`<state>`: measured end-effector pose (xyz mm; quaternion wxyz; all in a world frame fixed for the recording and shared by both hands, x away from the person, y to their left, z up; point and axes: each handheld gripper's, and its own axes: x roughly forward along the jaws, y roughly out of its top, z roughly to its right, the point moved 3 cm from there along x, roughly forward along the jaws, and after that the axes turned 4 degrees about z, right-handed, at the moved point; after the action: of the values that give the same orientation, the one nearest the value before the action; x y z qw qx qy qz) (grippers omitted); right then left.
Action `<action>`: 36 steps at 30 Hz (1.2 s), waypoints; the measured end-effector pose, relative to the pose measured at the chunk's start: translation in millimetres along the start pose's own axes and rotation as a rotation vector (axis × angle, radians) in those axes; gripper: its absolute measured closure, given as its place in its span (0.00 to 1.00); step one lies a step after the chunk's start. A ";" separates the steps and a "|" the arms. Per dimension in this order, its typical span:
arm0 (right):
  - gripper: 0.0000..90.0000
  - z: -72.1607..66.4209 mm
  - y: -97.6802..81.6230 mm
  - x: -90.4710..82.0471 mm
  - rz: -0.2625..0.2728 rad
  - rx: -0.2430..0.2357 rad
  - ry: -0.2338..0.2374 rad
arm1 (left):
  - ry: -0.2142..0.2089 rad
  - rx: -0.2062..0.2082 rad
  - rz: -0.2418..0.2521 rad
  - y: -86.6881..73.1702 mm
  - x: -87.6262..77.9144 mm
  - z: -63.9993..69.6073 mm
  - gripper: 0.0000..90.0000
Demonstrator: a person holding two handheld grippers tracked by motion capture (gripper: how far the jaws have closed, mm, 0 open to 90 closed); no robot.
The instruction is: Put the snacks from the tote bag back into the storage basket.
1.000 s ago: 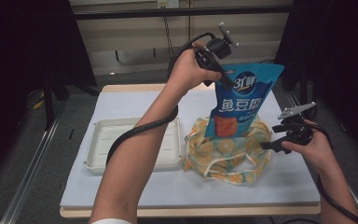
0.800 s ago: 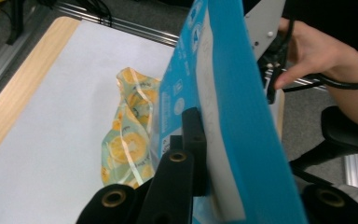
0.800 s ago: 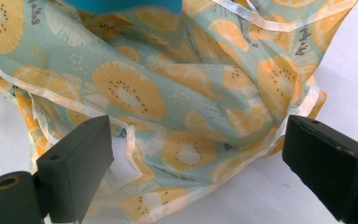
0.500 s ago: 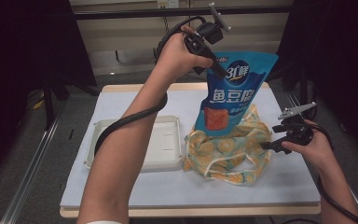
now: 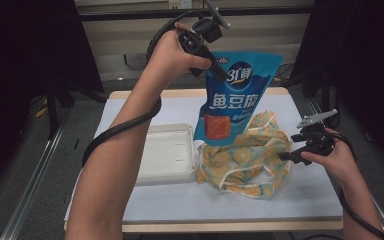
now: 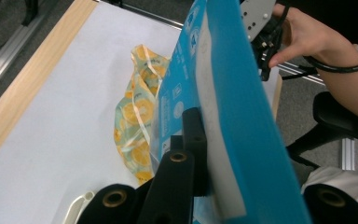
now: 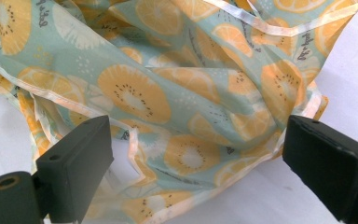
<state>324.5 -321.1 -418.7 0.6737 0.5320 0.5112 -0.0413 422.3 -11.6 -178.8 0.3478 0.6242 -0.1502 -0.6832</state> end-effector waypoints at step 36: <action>0.08 -4.2 2.8 0.6 -0.005 -0.003 0.003 | 0.031 -0.047 -0.017 -52.7 -30.2 -14.2 1.00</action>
<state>323.8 -316.4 -416.9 0.6736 0.5299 0.5135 -0.0416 420.1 49.2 -192.4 0.3587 0.6275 -0.1232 -0.6800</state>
